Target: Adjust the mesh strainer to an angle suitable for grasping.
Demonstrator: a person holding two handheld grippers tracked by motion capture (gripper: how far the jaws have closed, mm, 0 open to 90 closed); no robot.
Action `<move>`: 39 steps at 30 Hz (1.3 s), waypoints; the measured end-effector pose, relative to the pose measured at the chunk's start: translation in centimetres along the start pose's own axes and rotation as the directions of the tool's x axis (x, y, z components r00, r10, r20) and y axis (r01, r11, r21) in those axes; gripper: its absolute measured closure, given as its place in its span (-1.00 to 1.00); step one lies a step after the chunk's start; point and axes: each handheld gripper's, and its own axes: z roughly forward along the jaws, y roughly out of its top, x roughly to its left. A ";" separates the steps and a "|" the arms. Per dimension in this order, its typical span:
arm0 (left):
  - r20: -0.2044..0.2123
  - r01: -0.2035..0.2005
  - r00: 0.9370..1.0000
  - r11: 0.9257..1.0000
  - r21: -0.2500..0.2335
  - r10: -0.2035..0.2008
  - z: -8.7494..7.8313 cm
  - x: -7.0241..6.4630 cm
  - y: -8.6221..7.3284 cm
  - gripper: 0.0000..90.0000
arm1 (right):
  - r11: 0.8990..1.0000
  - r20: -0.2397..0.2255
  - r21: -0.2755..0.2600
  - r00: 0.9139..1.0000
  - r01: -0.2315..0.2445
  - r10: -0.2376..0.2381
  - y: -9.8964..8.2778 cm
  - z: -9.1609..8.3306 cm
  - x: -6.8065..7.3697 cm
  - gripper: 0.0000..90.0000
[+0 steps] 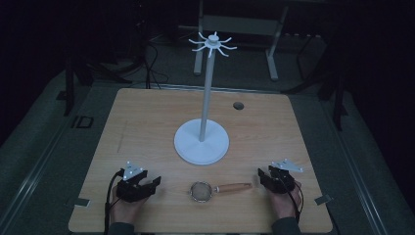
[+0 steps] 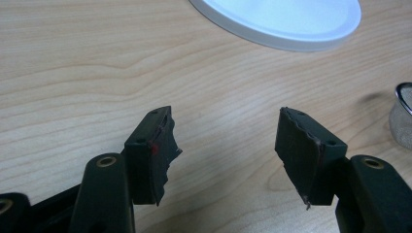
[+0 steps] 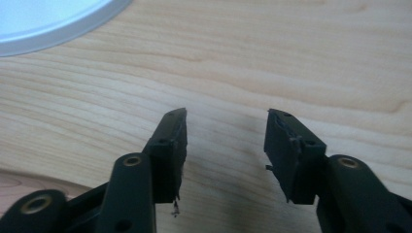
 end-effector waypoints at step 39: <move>-0.006 -0.016 1.000 0.999 -0.032 0.016 -0.3 -0.2 0.1 -0.11 | 0.995 -0.179 0.066 0.982 0.070 -0.057 -1.1 -0.7 2.2 1.00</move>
